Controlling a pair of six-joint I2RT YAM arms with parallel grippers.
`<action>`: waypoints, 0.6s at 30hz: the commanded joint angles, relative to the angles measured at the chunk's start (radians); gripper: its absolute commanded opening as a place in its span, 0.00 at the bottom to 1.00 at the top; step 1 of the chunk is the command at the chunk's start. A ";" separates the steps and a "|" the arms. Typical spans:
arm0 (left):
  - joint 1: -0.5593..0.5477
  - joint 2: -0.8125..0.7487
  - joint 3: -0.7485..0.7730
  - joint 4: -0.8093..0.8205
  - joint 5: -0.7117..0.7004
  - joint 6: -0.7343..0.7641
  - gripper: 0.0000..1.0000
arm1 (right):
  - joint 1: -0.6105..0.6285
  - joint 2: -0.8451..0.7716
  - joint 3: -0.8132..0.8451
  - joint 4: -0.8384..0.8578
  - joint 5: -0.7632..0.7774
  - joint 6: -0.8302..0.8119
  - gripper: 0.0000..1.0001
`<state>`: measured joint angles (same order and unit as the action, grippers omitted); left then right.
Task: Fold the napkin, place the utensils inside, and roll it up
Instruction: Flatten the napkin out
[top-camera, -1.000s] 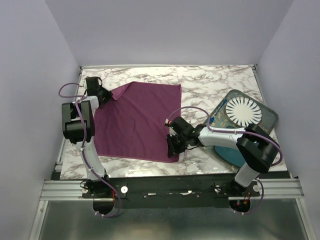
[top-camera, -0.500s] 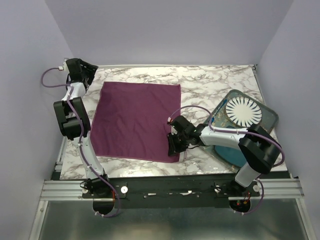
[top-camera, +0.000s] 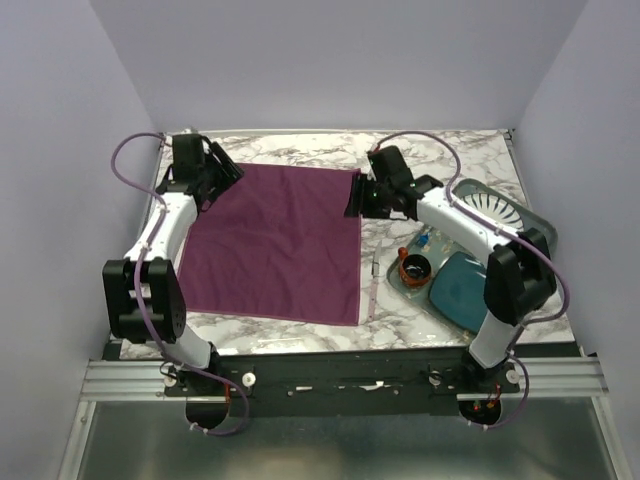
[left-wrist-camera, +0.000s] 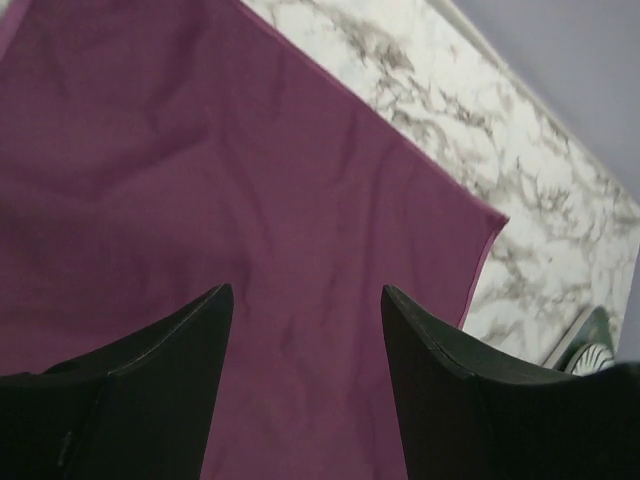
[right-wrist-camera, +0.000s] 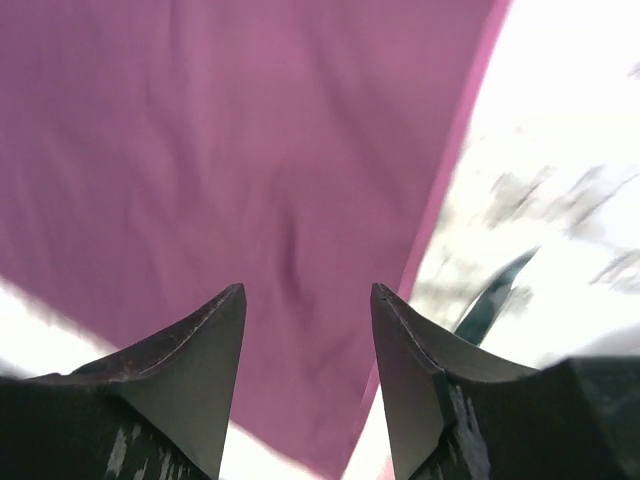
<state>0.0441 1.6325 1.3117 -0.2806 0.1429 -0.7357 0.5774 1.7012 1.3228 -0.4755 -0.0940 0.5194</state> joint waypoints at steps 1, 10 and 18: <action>-0.071 -0.138 -0.182 -0.069 -0.032 0.117 0.69 | -0.071 0.161 0.196 -0.092 0.120 -0.036 0.60; -0.237 -0.220 -0.443 -0.023 0.004 0.111 0.61 | -0.082 0.359 0.308 -0.101 -0.026 -0.045 0.49; -0.288 -0.215 -0.539 0.077 0.003 0.044 0.58 | -0.080 0.413 0.279 -0.051 -0.043 -0.096 0.40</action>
<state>-0.2264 1.4311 0.8062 -0.2806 0.1440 -0.6559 0.4904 2.0758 1.6051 -0.5381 -0.1181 0.4679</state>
